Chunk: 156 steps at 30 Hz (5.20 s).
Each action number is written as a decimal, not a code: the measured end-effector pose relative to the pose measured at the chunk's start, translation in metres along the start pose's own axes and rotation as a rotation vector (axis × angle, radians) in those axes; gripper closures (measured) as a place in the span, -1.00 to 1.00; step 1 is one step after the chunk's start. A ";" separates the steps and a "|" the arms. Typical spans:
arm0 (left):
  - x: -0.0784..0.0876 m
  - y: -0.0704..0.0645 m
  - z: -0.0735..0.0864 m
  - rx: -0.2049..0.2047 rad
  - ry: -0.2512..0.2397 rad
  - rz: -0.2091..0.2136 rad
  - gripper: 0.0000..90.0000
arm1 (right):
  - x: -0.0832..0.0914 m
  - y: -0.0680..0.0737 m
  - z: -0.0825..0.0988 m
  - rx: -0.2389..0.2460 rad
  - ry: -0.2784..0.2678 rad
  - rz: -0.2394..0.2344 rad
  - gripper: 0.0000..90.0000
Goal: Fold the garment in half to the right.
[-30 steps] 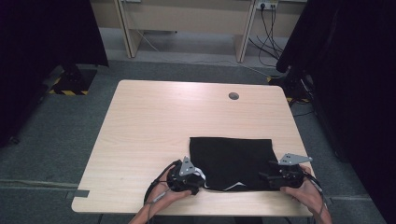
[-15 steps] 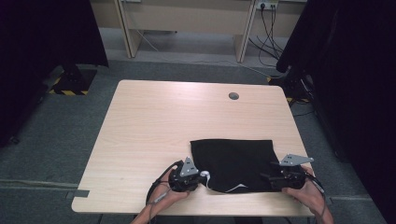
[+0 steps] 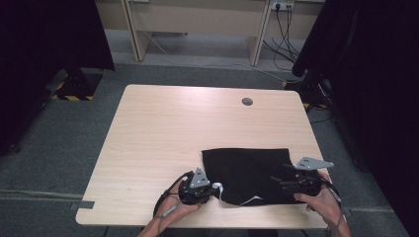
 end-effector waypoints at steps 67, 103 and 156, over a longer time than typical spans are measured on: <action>0.038 0.008 -0.023 -0.069 -0.092 0.007 0.72 | -0.150 0.116 -0.136 0.213 0.114 -0.280 0.86; -0.052 -0.034 -0.136 -0.159 -0.174 0.176 0.42 | -0.043 -0.011 -0.097 0.006 -0.041 -0.089 0.30; -0.033 0.013 -0.032 -0.024 0.078 -0.086 -0.61 | -0.109 -0.034 -0.079 0.055 0.168 0.170 0.77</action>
Point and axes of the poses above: each handheld gripper's, and its own axes: x roughly backward along the jaws, z roughly out of its underside, y roughly to its left, the point moved 2 cm from there along -x, roughly forward along the jaws, and after that the axes turned 13 degrees about -x, right-handed, at the moved point
